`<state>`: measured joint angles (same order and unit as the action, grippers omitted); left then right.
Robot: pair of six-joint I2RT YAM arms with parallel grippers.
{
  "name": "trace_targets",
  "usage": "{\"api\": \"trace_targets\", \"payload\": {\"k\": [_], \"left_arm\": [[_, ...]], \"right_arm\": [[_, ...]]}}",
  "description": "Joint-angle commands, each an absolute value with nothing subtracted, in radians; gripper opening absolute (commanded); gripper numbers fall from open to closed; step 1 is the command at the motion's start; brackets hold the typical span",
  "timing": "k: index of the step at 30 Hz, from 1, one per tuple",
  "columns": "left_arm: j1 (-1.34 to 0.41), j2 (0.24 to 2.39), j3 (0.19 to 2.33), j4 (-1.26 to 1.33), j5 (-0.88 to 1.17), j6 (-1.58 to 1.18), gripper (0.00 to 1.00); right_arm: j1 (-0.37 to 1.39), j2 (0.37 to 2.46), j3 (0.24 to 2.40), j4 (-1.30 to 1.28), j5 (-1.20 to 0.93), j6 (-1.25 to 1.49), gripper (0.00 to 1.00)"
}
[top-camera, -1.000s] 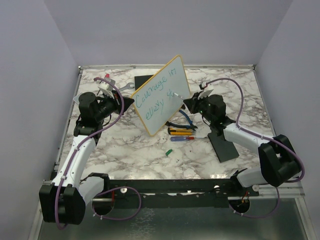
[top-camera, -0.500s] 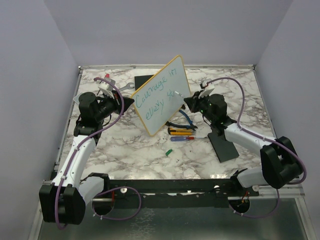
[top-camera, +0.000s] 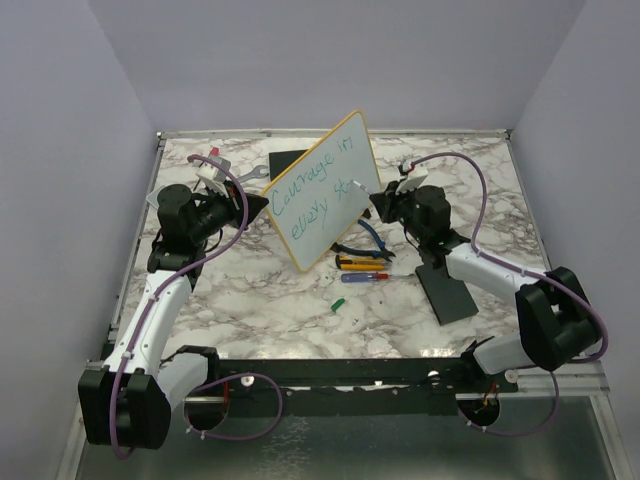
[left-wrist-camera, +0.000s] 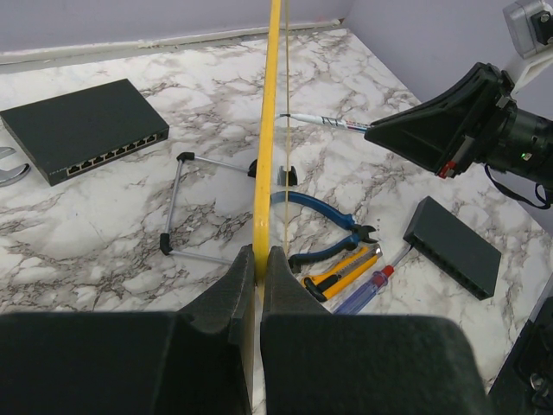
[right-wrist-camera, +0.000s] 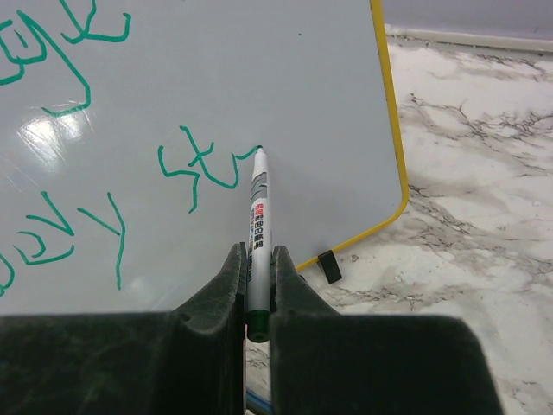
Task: Write a sentence on the whiteboard
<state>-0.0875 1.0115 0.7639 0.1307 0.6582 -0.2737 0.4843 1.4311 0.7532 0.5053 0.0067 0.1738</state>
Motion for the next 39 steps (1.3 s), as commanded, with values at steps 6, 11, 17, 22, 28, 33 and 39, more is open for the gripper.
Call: {"api": "trace_targets", "payload": {"k": [6,11,17,22,28,33,39], "left_arm": [[-0.095,0.997,0.759,0.141,0.672,-0.257,0.00],[-0.095,0.997,0.759,0.142,0.671,-0.257,0.00],[-0.095,0.997,0.759,0.141,0.672,-0.256,0.00],[-0.095,0.997,0.759,0.141,0.673,-0.257,0.00],[-0.095,0.997,0.760,0.142,0.672,-0.257,0.00],[-0.096,0.998,0.759,0.141,0.672,-0.256,0.00],[-0.095,0.999,0.759,0.142,0.672,-0.257,0.00]], "right_arm": [[0.482,1.443,0.796,0.516,0.029,0.151,0.01],[0.483,1.430,0.796,0.514,0.007,0.142,0.01],[0.483,1.422,0.779,0.536,-0.066,0.124,0.01],[0.483,1.420,0.768,0.528,-0.077,0.125,0.01],[0.485,1.426,0.744,0.520,-0.104,0.133,0.01],[0.485,1.437,0.733,0.508,-0.100,0.138,0.01],[0.485,1.443,0.725,0.497,-0.074,0.139,0.01]]}}
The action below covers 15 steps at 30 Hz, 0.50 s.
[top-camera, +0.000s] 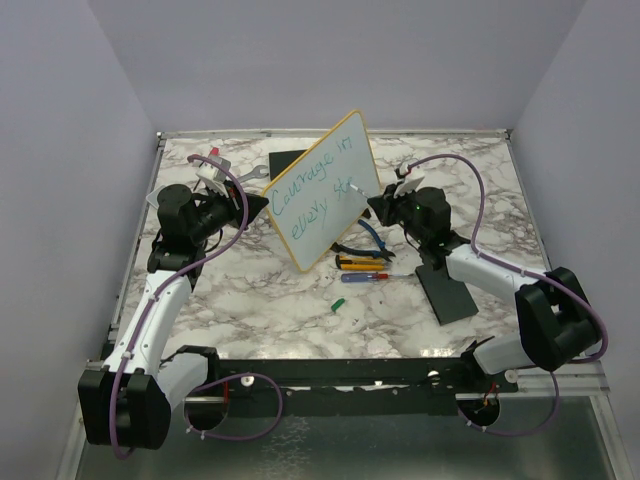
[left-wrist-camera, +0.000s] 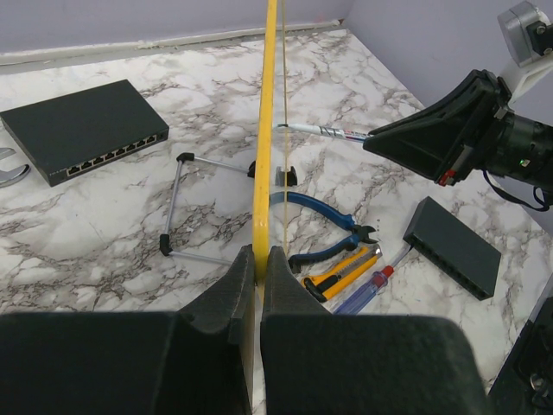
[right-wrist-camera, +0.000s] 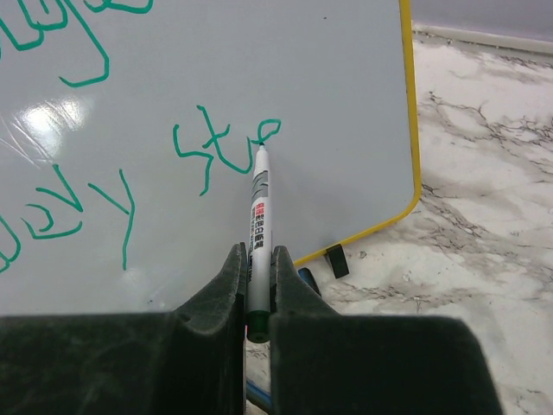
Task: Write a sentence on the whiteboard
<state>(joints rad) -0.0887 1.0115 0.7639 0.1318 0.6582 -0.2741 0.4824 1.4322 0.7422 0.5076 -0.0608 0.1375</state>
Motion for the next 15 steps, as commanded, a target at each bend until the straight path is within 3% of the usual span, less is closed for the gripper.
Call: {"api": "trace_targets", "payload": {"k": [1,15], "left_arm": [[-0.096,0.998,0.759,0.141,0.672,-0.256,0.00],[-0.095,0.996,0.759,0.141,0.672,-0.256,0.00]], "right_arm": [[0.485,1.446,0.725,0.497,-0.066,0.139,0.01],[0.485,1.471,0.773,0.483,0.044,0.146,0.00]]}}
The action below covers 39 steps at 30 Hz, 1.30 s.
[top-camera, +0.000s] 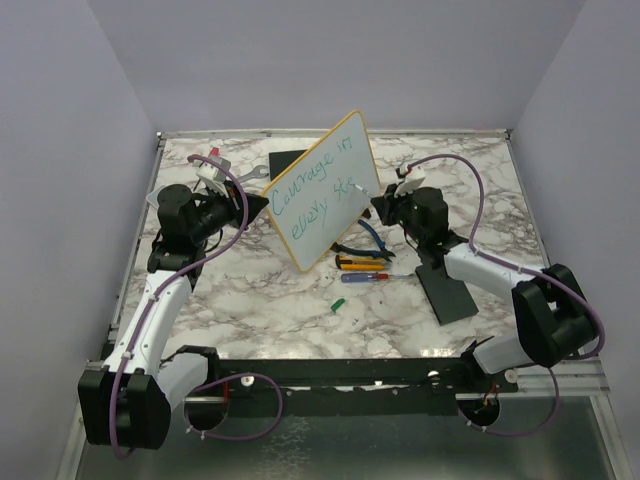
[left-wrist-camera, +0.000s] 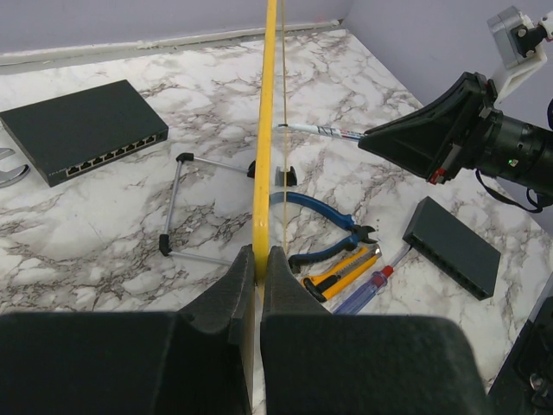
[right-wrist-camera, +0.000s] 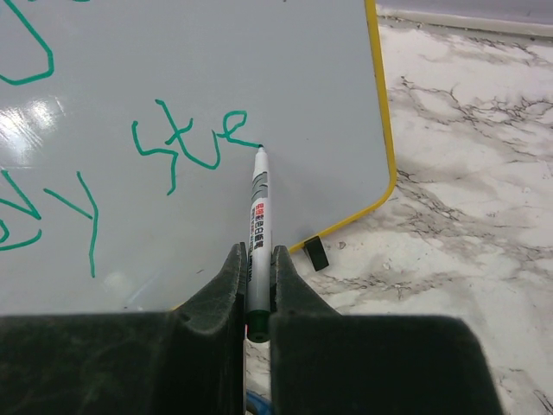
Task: Write a sentence on the whiteboard
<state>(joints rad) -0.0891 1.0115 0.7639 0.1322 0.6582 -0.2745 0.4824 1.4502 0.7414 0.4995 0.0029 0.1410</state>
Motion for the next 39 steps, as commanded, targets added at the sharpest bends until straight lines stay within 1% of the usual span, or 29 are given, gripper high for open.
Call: {"api": "trace_targets", "payload": {"k": [1,15,29,39], "left_arm": [[-0.095,0.997,0.759,0.141,0.672,-0.257,0.00],[-0.096,0.996,0.759,0.141,0.671,-0.256,0.00],[-0.095,0.999,0.759,0.142,0.673,-0.257,0.00],[-0.096,0.996,0.759,0.142,0.673,-0.256,0.00]], "right_arm": [[0.485,1.471,0.777,0.483,0.047,0.145,0.01],[0.484,1.388,0.774,0.491,0.076,0.138,0.01],[0.483,1.437,0.843,0.504,0.074,0.126,0.01],[0.484,1.466,0.824,0.499,0.072,0.129,0.01]]}}
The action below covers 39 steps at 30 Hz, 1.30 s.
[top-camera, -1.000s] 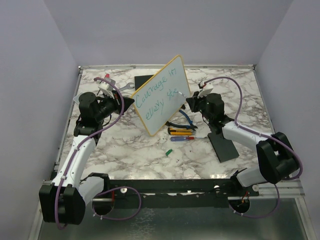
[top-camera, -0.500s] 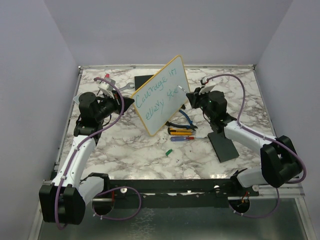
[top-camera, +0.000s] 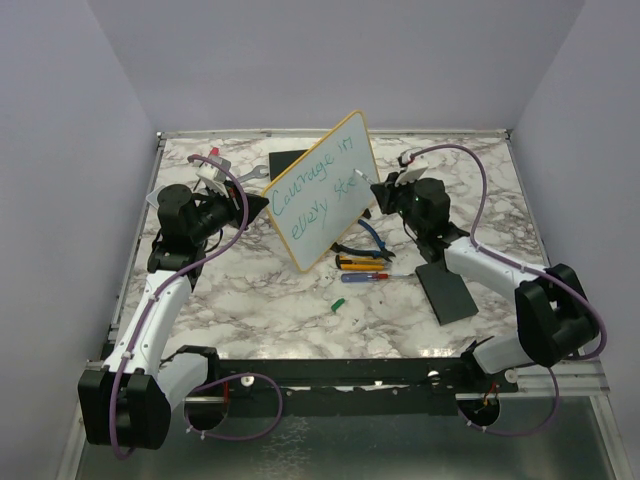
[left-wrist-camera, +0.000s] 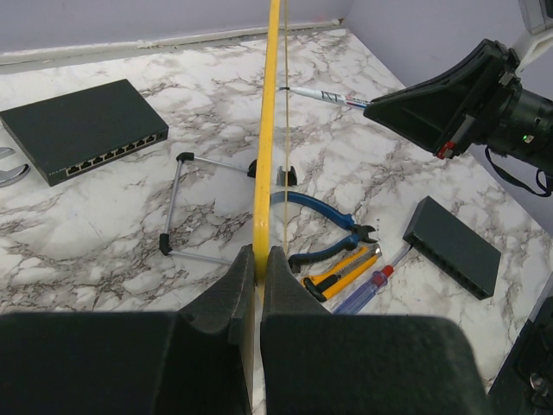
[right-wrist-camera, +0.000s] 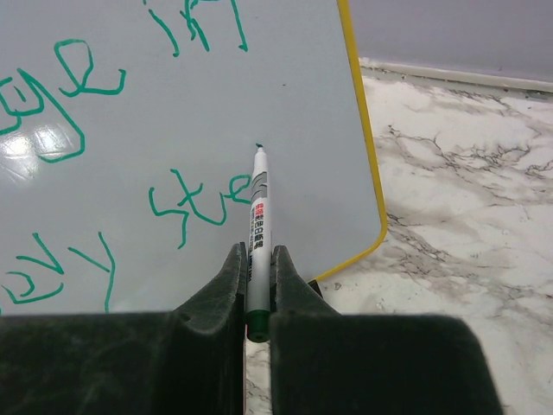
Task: Write a sentence on the whiteboard
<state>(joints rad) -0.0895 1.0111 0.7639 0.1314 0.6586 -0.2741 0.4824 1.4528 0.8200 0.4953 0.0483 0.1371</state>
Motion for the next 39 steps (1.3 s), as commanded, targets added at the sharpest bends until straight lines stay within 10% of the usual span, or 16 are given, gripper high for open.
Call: {"api": "trace_targets", "payload": {"k": [1,39], "left_arm": [[-0.096,0.996,0.759,0.141,0.673,-0.256,0.00],[-0.100,0.985,0.756,0.141,0.670,-0.256,0.00]], "right_arm": [[0.483,1.465,0.818,0.497,0.072,0.129,0.01],[0.485,1.389,0.811,0.450,0.079,0.147,0.01]]}}
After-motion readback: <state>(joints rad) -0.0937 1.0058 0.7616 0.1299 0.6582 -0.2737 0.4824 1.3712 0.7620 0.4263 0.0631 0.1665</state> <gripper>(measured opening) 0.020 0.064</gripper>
